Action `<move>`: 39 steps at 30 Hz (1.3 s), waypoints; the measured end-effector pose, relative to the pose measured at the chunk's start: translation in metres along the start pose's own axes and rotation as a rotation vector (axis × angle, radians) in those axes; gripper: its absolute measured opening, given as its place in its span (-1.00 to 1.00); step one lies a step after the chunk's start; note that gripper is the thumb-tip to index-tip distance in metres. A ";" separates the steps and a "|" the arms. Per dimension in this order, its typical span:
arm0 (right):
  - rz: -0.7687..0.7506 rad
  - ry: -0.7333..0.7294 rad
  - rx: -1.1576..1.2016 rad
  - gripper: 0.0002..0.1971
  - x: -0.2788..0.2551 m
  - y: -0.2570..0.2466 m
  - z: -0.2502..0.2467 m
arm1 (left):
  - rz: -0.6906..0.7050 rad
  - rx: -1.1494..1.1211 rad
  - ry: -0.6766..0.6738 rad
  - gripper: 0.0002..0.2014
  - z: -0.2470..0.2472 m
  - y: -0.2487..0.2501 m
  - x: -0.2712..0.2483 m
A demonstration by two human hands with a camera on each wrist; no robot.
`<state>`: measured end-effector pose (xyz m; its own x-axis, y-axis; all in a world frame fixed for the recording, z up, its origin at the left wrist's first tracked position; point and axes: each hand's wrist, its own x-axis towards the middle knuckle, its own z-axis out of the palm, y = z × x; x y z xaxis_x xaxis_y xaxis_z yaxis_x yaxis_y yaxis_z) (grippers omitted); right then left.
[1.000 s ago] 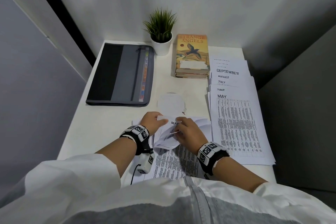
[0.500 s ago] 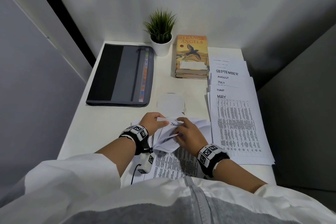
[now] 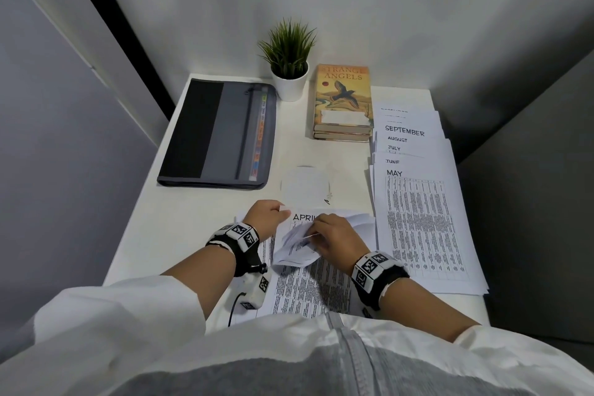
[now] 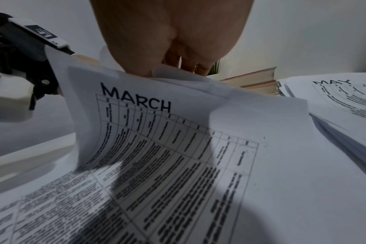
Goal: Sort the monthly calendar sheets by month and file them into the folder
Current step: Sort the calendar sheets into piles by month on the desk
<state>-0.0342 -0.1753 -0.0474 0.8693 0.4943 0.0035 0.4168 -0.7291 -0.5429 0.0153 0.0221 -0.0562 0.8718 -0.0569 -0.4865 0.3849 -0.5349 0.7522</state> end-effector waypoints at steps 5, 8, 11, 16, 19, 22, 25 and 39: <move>-0.014 -0.160 -0.071 -0.82 0.010 -0.003 -0.007 | 0.147 -0.073 0.205 -0.86 -0.002 0.021 -0.011; -0.015 -0.201 -0.101 -0.74 0.016 -0.004 -0.012 | 0.194 -0.081 0.194 -0.76 -0.001 0.025 -0.019; -0.046 -0.144 -0.168 -0.70 0.018 -0.007 -0.016 | 0.205 -0.081 0.059 -0.78 0.009 0.025 -0.028; -0.039 0.014 -0.153 -0.87 0.022 -0.006 -0.029 | 0.232 -0.083 0.025 -0.81 0.011 0.023 -0.031; -0.034 0.026 -0.110 -0.89 0.024 -0.001 -0.027 | 0.223 -0.073 -0.002 -0.98 0.008 0.021 -0.030; -0.005 0.031 -0.043 -0.93 0.026 -0.002 -0.019 | 0.192 -0.046 -0.073 -0.83 0.004 0.015 -0.026; 0.020 0.085 0.005 -0.88 0.025 -0.002 -0.014 | 0.103 -0.152 -0.062 -0.88 -0.004 0.008 -0.022; 0.161 0.000 0.059 -0.91 0.027 -0.002 -0.007 | -0.019 -0.010 0.082 -0.66 -0.028 -0.034 -0.001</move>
<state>-0.0100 -0.1640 -0.0400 0.9234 0.3737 -0.0874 0.2561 -0.7696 -0.5849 0.0100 0.0641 -0.0693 0.8859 0.0230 -0.4633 0.4045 -0.5269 0.7475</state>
